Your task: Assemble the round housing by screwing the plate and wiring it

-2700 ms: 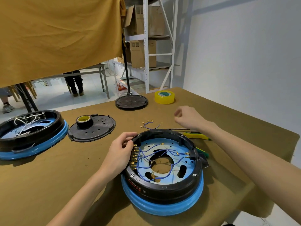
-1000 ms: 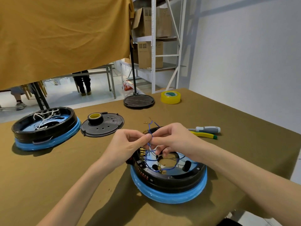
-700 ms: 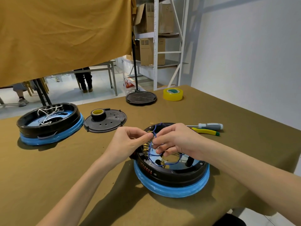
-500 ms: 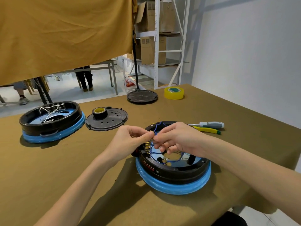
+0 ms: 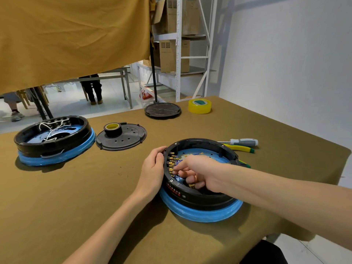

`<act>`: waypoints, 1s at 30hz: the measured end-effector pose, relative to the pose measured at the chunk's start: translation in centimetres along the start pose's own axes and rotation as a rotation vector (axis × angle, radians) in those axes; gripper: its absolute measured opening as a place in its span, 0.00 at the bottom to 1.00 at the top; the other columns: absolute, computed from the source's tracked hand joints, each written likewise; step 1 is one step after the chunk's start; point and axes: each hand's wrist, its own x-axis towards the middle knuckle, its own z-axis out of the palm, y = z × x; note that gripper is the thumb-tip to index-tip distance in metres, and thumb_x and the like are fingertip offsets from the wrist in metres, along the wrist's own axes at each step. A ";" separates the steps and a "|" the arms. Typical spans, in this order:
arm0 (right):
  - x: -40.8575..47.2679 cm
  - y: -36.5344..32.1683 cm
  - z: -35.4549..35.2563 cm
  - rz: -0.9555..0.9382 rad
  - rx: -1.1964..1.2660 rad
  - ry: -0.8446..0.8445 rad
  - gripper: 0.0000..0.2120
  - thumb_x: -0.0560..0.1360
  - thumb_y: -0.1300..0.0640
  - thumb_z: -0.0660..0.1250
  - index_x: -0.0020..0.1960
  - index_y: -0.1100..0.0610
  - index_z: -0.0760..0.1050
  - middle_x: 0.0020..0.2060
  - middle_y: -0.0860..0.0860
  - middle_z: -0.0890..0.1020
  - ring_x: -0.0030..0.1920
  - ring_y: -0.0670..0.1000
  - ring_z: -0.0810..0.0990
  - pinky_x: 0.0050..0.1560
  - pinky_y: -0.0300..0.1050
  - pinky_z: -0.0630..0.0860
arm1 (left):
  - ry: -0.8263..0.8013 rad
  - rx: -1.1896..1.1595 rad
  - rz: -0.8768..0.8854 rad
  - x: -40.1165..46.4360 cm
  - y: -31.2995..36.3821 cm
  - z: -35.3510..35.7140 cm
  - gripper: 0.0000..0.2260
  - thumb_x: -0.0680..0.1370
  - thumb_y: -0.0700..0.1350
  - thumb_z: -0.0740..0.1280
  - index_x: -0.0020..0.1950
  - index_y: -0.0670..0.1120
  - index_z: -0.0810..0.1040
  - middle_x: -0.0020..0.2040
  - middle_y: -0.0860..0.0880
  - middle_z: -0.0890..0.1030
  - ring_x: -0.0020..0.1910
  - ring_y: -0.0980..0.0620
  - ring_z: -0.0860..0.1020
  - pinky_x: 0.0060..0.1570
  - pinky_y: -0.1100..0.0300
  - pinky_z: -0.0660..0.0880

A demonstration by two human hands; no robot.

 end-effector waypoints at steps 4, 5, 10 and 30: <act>0.2 0.0 -0.1 0.008 -0.012 -0.008 0.04 0.78 0.58 0.68 0.47 0.57 0.80 0.26 0.45 0.78 0.21 0.43 0.69 0.18 0.35 0.61 | 0.005 0.008 0.008 0.1 -0.1 0.1 0.15 0.88 0.44 0.53 0.71 0.48 0.75 0.59 0.55 0.80 0.57 0.64 0.78 0.51 0.74 0.72; 0.2 0.1 -0.1 0.005 -0.012 -0.008 0.04 0.79 0.58 0.68 0.46 0.57 0.80 0.26 0.45 0.78 0.21 0.43 0.69 0.18 0.35 0.61 | 0.005 0.008 0.007 0.1 -0.1 0.0 0.15 0.88 0.44 0.53 0.71 0.48 0.75 0.60 0.55 0.80 0.58 0.63 0.78 0.52 0.73 0.73; 0.2 0.3 -0.2 0.002 0.023 -0.008 0.04 0.79 0.58 0.68 0.47 0.58 0.81 0.27 0.46 0.78 0.21 0.43 0.68 0.18 0.35 0.61 | 0.005 0.002 0.010 0.0 0.0 0.0 0.15 0.88 0.44 0.53 0.71 0.48 0.74 0.60 0.54 0.80 0.60 0.58 0.78 0.56 0.65 0.74; -0.2 -0.4 0.1 0.010 -0.057 -0.078 0.05 0.79 0.56 0.70 0.46 0.55 0.79 0.27 0.45 0.76 0.24 0.43 0.68 0.20 0.34 0.60 | -0.059 0.110 0.001 0.4 -0.3 0.0 0.15 0.88 0.46 0.50 0.71 0.49 0.70 0.58 0.60 0.76 0.56 0.73 0.72 0.50 0.80 0.67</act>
